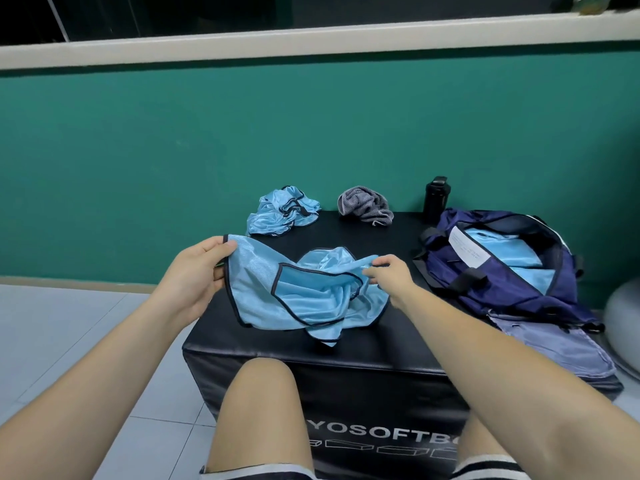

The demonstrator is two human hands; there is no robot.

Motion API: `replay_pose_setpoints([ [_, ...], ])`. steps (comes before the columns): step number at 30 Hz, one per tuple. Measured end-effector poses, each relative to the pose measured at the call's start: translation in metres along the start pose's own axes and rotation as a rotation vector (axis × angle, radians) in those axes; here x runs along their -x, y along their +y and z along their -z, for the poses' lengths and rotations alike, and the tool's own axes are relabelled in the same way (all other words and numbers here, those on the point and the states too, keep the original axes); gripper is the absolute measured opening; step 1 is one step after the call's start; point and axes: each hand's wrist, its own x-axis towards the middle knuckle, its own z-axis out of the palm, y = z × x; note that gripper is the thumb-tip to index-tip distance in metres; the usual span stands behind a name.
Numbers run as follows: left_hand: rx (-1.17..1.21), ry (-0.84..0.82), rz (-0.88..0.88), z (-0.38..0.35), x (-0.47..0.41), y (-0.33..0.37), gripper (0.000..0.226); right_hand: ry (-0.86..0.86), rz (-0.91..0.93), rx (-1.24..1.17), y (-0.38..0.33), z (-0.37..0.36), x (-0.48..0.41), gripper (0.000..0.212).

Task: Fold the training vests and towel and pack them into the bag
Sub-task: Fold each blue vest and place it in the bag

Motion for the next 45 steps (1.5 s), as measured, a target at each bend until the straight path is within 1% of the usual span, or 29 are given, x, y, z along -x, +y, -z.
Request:
replay_pose_setpoints([
  [2,0.023,0.008,-0.009,0.000,-0.003,0.003,0.021,0.002,0.065,0.044,-0.019,0.019,0.006,0.022],
  [5,0.039,0.028,-0.048,-0.003,-0.010,0.013,0.019,0.016,0.146,0.071,-0.057,0.052,0.018,0.017],
  [9,0.080,0.040,-0.112,-0.012,-0.020,0.031,0.019,0.047,0.300,0.157,-0.110,0.097,0.032,0.020],
  [12,0.086,0.018,-0.121,-0.026,-0.017,0.033,0.020,0.025,0.389,0.289,-0.124,0.120,0.045,0.023],
  [14,0.096,0.005,-0.099,-0.034,-0.011,0.026,0.021,-0.036,0.374,0.323,-0.113,0.125,0.057,0.023],
  [17,0.105,-0.003,-0.039,-0.041,-0.004,0.006,0.021,-0.141,0.320,0.374,-0.071,0.123,0.073,0.023],
  [19,0.107,-0.004,-0.006,-0.040,-0.002,-0.007,0.020,-0.270,0.241,0.425,-0.038,0.120,0.082,0.026],
  [21,0.094,-0.005,0.013,-0.037,0.000,-0.016,0.020,-0.438,0.132,0.453,-0.010,0.117,0.091,0.032],
  [22,0.083,-0.003,0.018,-0.034,0.001,-0.020,0.020,-0.491,0.073,0.461,0.002,0.116,0.093,0.034],
  [23,0.075,0.001,0.020,-0.031,0.001,-0.022,0.021,-0.501,0.020,0.462,0.012,0.116,0.094,0.033],
  [24,0.065,0.007,0.019,-0.028,0.001,-0.024,0.021,-0.470,-0.021,0.456,0.020,0.117,0.093,0.028],
  [26,0.052,0.017,0.020,-0.021,0.000,-0.027,0.021,-0.345,-0.038,0.473,0.035,0.122,0.088,0.014],
  [27,0.053,0.021,0.022,-0.019,0.000,-0.028,0.021,-0.293,-0.027,0.504,0.041,0.125,0.084,0.011],
  [28,0.057,0.025,0.024,-0.018,0.000,-0.029,0.021,-0.269,-0.014,0.545,0.045,0.126,0.082,0.012],
  [30,0.056,0.028,0.027,-0.016,-0.001,-0.031,0.021,-0.279,0.009,0.610,0.050,0.125,0.082,0.019],
  [33,0.044,0.015,0.025,-0.014,0.000,-0.035,0.022,-0.373,0.056,0.615,0.054,0.111,0.088,0.023],
  [35,0.036,0.014,0.025,-0.013,0.000,-0.038,0.022,-0.403,0.117,0.677,0.056,0.099,0.091,0.023],
  [38,0.039,0.022,0.028,-0.011,-0.001,-0.042,0.022,-0.364,0.200,0.773,0.060,0.082,0.094,0.024],
  [39,0.038,0.025,0.027,-0.010,-0.002,-0.043,0.022,-0.374,0.216,0.797,0.060,0.076,0.096,0.026],
  [42,0.033,0.026,0.027,-0.008,-0.002,-0.046,0.022,-0.396,0.263,0.915,0.063,0.061,0.100,0.042],
  [45,0.034,0.033,0.032,-0.008,-0.001,-0.047,0.023,-0.370,0.321,1.036,0.064,0.050,0.100,0.044],
])
